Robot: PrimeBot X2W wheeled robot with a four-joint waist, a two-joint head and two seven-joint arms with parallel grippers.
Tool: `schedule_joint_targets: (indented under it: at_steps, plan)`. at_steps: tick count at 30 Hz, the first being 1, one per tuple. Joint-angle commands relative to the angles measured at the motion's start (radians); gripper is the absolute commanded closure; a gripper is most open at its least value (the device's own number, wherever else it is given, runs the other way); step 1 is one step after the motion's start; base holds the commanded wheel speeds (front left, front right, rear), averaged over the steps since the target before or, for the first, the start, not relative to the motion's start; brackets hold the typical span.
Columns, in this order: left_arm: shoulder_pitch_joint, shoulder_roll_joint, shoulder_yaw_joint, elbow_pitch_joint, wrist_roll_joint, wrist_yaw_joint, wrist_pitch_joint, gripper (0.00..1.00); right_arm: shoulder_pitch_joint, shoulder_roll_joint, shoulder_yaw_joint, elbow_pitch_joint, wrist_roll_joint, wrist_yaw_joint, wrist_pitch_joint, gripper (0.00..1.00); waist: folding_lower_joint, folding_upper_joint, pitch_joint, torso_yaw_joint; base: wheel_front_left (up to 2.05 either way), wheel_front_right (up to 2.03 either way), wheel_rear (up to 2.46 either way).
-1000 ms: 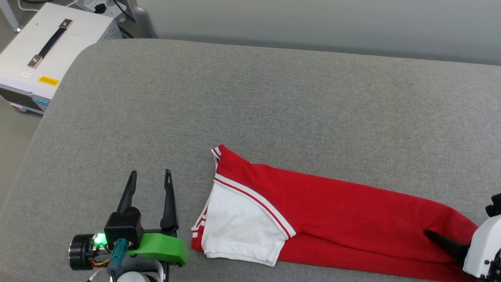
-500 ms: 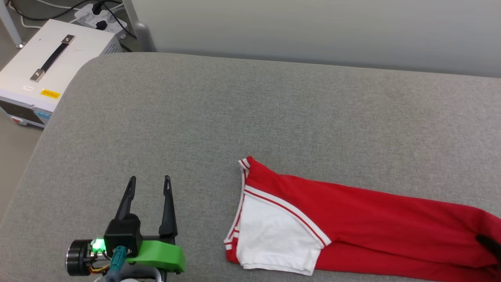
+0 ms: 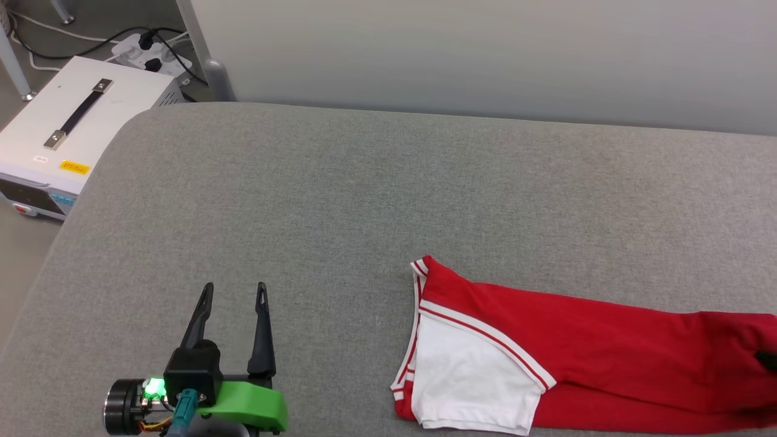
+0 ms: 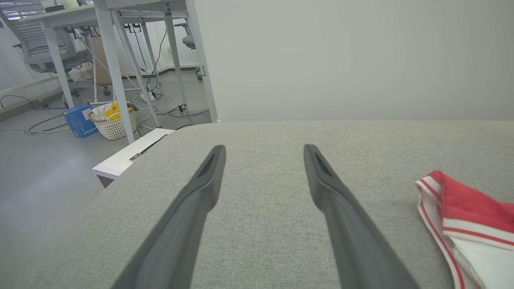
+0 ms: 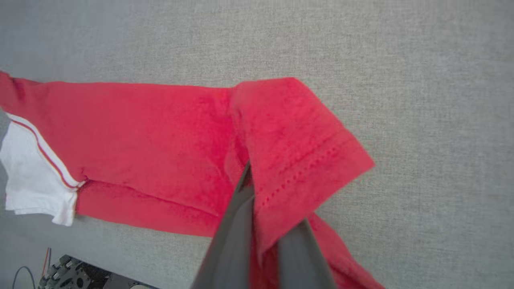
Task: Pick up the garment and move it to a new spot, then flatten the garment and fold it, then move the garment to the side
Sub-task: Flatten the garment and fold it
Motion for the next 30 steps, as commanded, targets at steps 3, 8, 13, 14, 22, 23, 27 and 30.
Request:
schedule_joint_targets:
  at_steps: [3, 8, 13, 14, 22, 23, 27, 30]
  plan:
    - [0.017, -0.007, 0.004, 0.002, 0.015, -0.012, -0.006, 0.0, 0.005, 0.012, 0.0, -0.115, 0.017, -0.001, 0.035, 1.0, 0.0, -0.0001, -0.001, -0.003, 0.0, 0.0, 0.0]
    - [0.008, -0.012, 0.0, 0.004, 0.023, -0.018, -0.006, 0.0, -0.028, 0.052, 0.024, -0.244, -0.012, -0.001, 0.106, 1.0, 0.0, -0.0001, 0.01, 0.0, 0.0, 0.0, 0.0]
    - [-0.013, -0.02, -0.011, 0.007, 0.027, -0.023, -0.006, 0.0, -0.121, 0.143, 0.094, -0.289, -0.082, -0.001, 0.201, 1.0, 0.0, -0.0001, 0.035, 0.012, 0.0, 0.0, 0.0]
    - [-0.019, -0.021, -0.014, 0.008, 0.028, -0.024, -0.006, 0.0, -0.148, 0.164, 0.117, -0.289, -0.101, -0.001, 0.22, 1.0, 0.0, -0.0001, 0.041, 0.017, 0.0, 0.0, 0.0]
    - [-0.056, -0.03, -0.029, 0.016, 0.028, -0.027, -0.006, 0.0, -0.346, 0.329, 0.293, -0.21, -0.181, -0.001, 0.29, 1.0, 0.0, -0.0001, 0.077, 0.044, 0.0, 0.0, 0.0]
    - [-0.059, -0.031, -0.03, 0.016, 0.028, -0.027, -0.006, 0.0, -0.365, 0.342, 0.309, -0.194, -0.188, -0.001, 0.289, 1.0, 0.0, -0.0001, 0.081, 0.046, 0.0, 0.0, 0.0]
    - [-0.07, -0.034, -0.033, 0.018, 0.027, -0.026, -0.006, 0.0, -0.441, 0.391, 0.374, -0.114, -0.218, -0.001, 0.272, 1.0, 0.0, -0.0001, 0.095, 0.057, 0.0, 0.0, 0.0]
    - [-0.079, -0.036, -0.037, 0.019, 0.027, -0.025, -0.006, 0.0, -0.475, 0.415, 0.418, -0.048, -0.229, -0.001, 0.254, 1.0, 0.0, -0.0001, 0.108, 0.064, 0.0, 0.0, 0.0]
